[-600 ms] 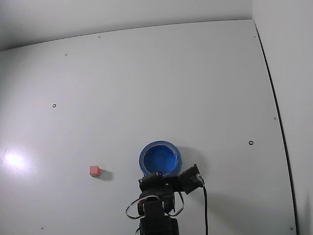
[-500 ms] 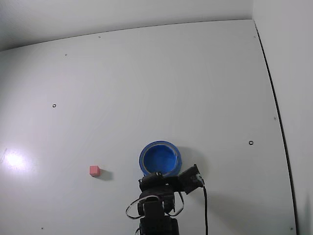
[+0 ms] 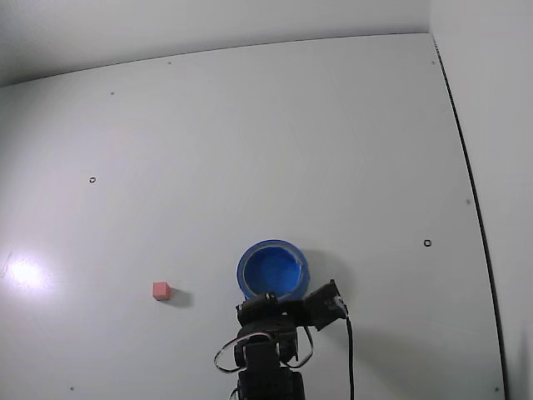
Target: Grasp a block and put it in the bin.
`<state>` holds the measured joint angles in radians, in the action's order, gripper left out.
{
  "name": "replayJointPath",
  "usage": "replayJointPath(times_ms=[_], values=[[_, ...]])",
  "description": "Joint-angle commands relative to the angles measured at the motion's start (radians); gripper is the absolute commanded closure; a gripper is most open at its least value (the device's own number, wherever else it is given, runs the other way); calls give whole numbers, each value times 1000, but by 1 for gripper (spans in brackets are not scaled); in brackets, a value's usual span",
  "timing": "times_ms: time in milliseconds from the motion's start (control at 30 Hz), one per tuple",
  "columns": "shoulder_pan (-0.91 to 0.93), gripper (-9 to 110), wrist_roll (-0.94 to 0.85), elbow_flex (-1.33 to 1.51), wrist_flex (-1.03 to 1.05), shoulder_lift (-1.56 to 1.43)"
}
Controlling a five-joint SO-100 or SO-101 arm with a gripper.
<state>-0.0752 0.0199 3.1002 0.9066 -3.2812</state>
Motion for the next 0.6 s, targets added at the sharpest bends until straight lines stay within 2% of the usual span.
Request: replayJointPath(times_ms=[0,133,400,567], values=[[-6,101,-14,-35,-8,14],[-3,101,-61,-38,-9,14],[-17,101,-548,-80,-8,14],[-20,101,-569,-273,21,103]])
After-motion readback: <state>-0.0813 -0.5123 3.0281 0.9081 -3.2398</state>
